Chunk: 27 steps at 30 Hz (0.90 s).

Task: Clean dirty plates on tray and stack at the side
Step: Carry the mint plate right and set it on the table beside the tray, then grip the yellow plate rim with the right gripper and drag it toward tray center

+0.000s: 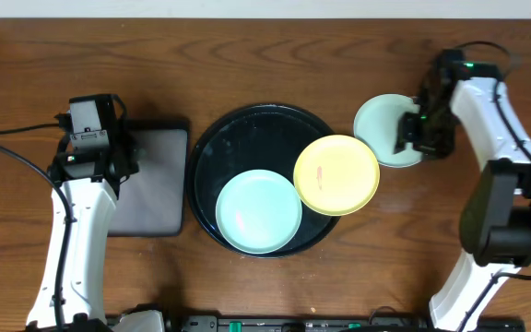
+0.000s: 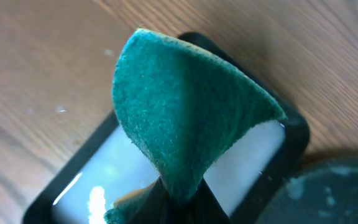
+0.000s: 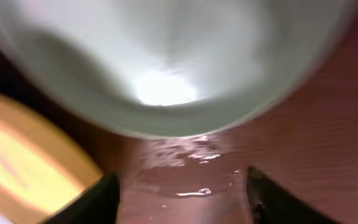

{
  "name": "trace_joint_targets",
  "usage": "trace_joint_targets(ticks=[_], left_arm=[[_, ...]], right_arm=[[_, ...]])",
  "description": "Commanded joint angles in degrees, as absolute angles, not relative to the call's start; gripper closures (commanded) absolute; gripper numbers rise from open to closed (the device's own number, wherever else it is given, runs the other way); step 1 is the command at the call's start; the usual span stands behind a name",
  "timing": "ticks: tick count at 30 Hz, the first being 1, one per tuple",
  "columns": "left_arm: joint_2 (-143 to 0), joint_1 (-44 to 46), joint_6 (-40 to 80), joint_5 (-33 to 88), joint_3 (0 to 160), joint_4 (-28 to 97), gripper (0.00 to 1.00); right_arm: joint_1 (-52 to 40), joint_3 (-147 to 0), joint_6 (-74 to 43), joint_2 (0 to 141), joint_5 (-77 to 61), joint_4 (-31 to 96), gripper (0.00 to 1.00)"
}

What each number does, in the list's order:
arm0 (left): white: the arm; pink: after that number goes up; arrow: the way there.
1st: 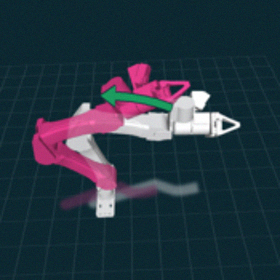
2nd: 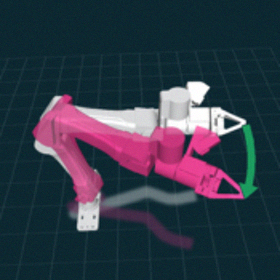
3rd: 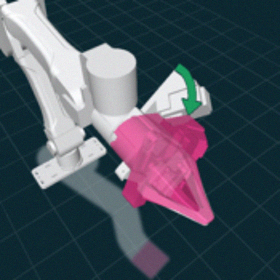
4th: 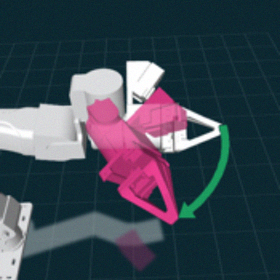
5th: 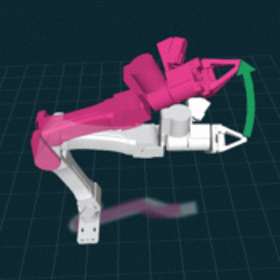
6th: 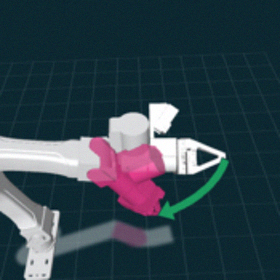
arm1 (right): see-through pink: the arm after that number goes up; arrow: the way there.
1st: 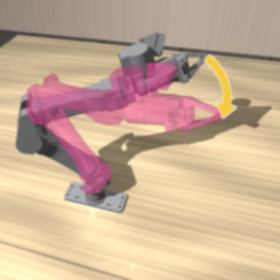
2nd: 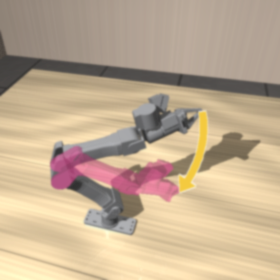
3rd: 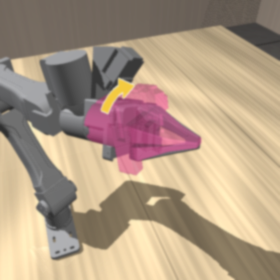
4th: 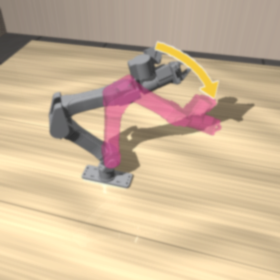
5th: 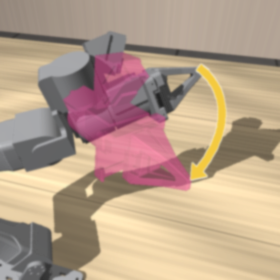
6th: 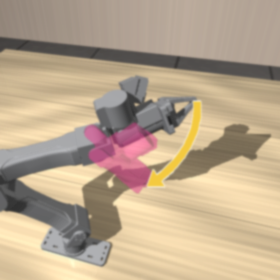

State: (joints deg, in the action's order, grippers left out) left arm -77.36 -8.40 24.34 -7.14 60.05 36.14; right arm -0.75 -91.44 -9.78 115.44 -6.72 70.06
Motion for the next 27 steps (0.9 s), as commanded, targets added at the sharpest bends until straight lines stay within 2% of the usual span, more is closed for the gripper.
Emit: trace_joint_targets(ticks=[1,7,13,17,19,25,26,27], left_arm=[[-79.05,-8.54,20.08,-2.52,59.72,35.42,0.93],[-83.26,-8.56,18.98,1.61,59.72,33.45,0.93],[-85.62,-8.56,17.39,6.79,59.72,29.8,0.92],[-85.62,-8.56,15.42,8.36,59.72,30.89,0.92],[-85.62,-8.56,15.07,8.38,59.72,30.63,0.92],[-85.65,-8.38,15.05,8.36,59.72,28.95,0.93],[-85.65,-8.38,15.05,8.36,59.72,28.95,0.93],[-85.65,-8.38,15.05,8.38,59.72,28.95,0.93]], right_arm=[[-4.71,-92.14,-8.03,114.1,-7.62,69.78,0.02],[-8.54,-92.14,-6.96,114.1,-7.55,66.5,0.01],[-9.15,-91.88,-6.96,114.1,-7.53,68.42,0.21],[-9.34,-89.97,-7.05,114.1,-7.84,68.25,0.43],[-9.76,-88.36,-7.2,114.1,-8.21,67.77,0.5],[-11.0,-84.44,-7.18,114.13,-7.97,65.49,0.53],[-11.16,-84.12,-7.18,114.1,-7.97,65.1,0.55],[-11.22,-84.07,-7.18,114.1,-7.97,64.97,0.61]])
